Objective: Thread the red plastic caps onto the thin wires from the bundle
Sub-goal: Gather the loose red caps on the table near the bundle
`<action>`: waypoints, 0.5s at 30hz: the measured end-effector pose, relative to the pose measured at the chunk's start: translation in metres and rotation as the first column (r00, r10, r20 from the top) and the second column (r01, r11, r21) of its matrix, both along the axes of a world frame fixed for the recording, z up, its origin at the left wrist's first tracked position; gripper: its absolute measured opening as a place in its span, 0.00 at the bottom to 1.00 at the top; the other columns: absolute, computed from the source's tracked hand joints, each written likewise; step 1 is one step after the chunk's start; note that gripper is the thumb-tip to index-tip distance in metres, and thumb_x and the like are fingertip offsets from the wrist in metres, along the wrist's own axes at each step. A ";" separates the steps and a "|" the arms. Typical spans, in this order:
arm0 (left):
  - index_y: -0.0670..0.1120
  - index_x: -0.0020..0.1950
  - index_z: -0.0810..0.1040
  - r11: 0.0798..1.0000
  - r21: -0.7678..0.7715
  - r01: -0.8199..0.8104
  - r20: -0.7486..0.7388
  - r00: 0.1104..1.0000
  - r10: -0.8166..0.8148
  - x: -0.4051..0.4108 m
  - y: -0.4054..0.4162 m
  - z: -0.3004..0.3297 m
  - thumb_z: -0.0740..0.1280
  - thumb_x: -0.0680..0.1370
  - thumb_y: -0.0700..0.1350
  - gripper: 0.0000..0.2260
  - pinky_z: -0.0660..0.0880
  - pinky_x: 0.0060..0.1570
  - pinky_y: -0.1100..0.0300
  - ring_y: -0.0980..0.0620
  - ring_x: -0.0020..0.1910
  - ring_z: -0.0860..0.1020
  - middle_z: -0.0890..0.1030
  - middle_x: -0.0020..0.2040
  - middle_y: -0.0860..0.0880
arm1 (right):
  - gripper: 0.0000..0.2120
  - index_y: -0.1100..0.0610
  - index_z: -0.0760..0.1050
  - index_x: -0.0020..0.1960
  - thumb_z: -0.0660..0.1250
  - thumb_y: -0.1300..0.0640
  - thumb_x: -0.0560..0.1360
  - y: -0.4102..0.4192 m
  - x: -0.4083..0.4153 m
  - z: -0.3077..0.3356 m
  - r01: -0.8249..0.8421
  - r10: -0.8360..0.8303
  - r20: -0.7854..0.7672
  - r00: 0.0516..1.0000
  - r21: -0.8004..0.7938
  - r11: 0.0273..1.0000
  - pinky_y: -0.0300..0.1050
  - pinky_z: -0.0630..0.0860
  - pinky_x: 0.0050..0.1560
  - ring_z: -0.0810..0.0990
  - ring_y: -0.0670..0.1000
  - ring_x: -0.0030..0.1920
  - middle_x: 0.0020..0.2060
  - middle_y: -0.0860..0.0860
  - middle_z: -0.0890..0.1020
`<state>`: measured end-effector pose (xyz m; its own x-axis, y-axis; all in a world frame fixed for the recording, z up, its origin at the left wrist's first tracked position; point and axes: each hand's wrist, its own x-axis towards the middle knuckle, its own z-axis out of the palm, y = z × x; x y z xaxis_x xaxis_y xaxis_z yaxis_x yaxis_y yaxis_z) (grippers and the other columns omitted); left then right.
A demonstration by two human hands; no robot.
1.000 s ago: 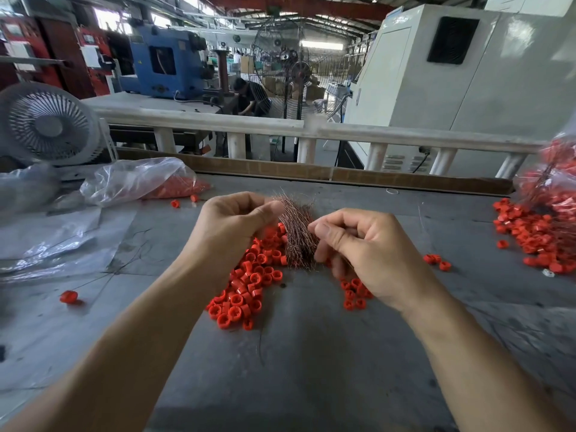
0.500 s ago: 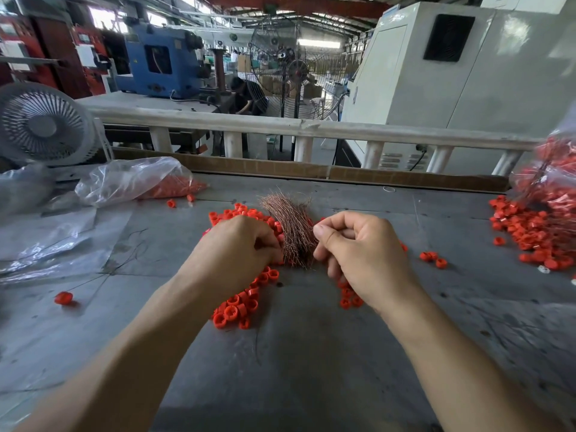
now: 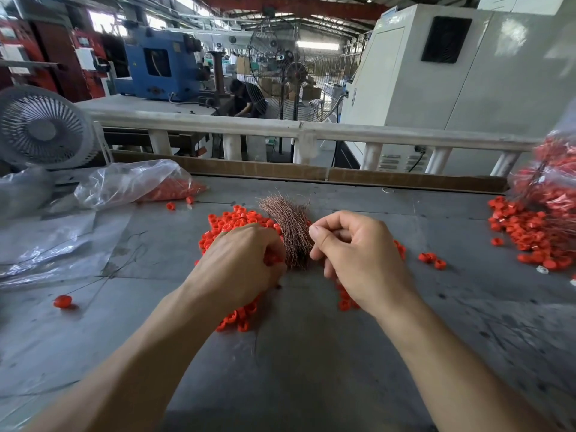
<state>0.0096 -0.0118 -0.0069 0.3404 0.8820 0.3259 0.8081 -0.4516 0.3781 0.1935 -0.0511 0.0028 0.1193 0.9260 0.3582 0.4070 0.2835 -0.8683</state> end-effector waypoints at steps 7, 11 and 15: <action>0.46 0.50 0.84 0.964 -0.148 0.221 0.786 0.618 -0.021 0.009 -0.004 0.011 0.72 0.77 0.33 0.09 0.81 0.40 0.61 0.52 0.39 0.84 0.85 0.42 0.49 | 0.06 0.52 0.80 0.43 0.69 0.54 0.79 0.001 0.001 0.004 -0.032 0.049 -0.148 0.988 0.114 0.993 0.43 0.70 0.30 0.73 0.46 0.27 0.32 0.48 0.82; 0.41 0.51 0.84 0.879 -0.200 0.434 0.946 0.320 0.057 0.010 -0.007 0.017 0.69 0.76 0.28 0.11 0.83 0.48 0.59 0.49 0.43 0.83 0.83 0.44 0.43 | 0.06 0.51 0.81 0.44 0.69 0.49 0.75 0.002 0.001 0.004 -0.056 0.080 -0.200 0.976 0.121 0.991 0.40 0.70 0.32 0.74 0.45 0.30 0.31 0.48 0.81; 0.42 0.51 0.85 0.854 -0.187 0.486 0.965 0.252 0.067 0.012 -0.009 0.019 0.69 0.74 0.29 0.12 0.82 0.51 0.58 0.48 0.44 0.82 0.83 0.44 0.44 | 0.05 0.50 0.82 0.44 0.69 0.50 0.74 0.002 0.001 0.003 -0.096 0.122 -0.208 0.970 0.134 0.986 0.38 0.70 0.32 0.72 0.46 0.29 0.31 0.47 0.79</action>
